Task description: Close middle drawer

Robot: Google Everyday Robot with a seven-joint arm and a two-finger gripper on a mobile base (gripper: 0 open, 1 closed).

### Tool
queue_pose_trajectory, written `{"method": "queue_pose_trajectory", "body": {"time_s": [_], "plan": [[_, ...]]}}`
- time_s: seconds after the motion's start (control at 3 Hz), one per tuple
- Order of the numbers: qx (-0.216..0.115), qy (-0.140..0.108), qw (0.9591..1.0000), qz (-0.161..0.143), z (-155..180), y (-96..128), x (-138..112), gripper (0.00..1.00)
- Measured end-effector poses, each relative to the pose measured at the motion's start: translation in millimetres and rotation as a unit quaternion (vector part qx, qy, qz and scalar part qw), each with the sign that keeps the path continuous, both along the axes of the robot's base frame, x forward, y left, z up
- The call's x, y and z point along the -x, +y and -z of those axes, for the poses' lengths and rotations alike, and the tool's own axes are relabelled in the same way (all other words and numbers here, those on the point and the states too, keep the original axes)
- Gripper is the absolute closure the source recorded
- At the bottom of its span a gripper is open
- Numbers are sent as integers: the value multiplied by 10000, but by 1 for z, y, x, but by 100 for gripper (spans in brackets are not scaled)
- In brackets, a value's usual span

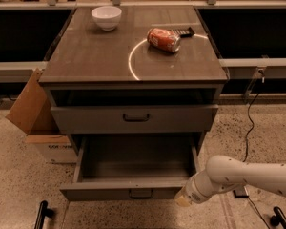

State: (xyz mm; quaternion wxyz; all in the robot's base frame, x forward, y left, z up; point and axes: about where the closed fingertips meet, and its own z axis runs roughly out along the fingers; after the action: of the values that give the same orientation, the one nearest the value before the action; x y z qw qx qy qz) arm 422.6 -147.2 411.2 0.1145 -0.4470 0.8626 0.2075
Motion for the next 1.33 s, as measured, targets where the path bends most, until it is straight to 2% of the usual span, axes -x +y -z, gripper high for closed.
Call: {"method": "queue_pose_trajectory", "body": {"time_s": [0.33,0.67,1.0,1.33], "plan": [[-27,-300,9995,24,5,-7,-14,100],[-21,-907,9959,13,6,-12,-39,100],[16,-1387,9903,-8,3,-12,-60,100],[43,-1767,9842,-37,0,-12,-82,100]]}}
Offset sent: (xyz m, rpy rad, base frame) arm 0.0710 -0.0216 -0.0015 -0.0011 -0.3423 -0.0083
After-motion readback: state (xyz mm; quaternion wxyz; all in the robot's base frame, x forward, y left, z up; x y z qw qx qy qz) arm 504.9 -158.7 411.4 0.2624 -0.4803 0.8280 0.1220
